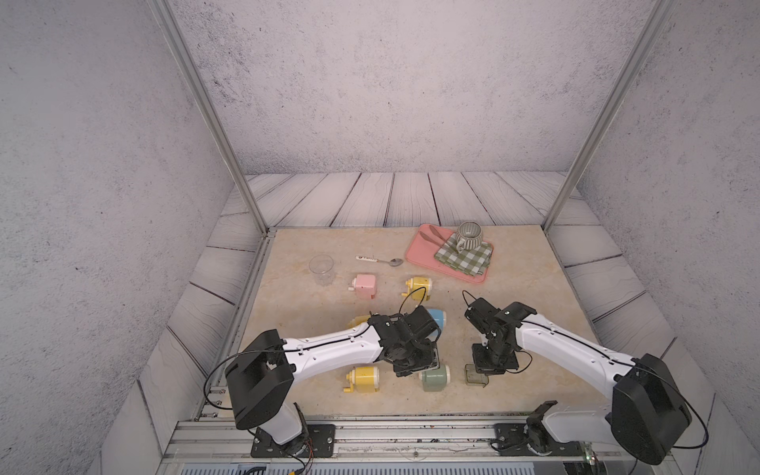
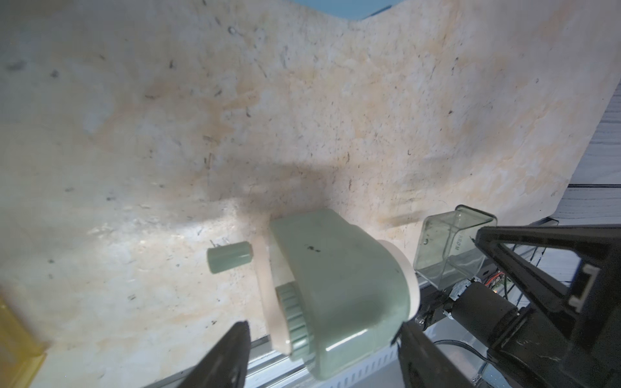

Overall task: Put the tray back into the pencil sharpener
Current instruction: Pick up the container from the center of the board, then close the container of the pencil sharpener.

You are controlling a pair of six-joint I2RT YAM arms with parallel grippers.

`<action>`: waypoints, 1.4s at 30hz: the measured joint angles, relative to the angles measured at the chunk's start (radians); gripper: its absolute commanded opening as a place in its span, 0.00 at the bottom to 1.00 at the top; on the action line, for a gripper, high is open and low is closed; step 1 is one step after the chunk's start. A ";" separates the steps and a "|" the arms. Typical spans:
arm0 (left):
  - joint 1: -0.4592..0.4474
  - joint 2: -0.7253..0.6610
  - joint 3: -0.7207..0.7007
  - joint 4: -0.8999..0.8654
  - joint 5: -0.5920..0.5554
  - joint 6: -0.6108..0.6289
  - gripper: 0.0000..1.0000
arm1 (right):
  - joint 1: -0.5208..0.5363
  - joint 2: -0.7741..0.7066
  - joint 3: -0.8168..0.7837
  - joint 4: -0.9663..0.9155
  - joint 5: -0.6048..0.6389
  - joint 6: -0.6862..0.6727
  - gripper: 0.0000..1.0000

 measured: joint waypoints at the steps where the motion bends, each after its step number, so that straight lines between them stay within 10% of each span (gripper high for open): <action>1: 0.000 0.000 -0.007 0.003 0.000 -0.005 0.71 | 0.000 0.000 0.000 0.000 0.000 0.000 0.00; 42: -0.006 -0.075 -0.132 0.142 0.005 -0.048 0.60 | 0.081 0.107 -0.033 0.078 -0.029 0.052 0.00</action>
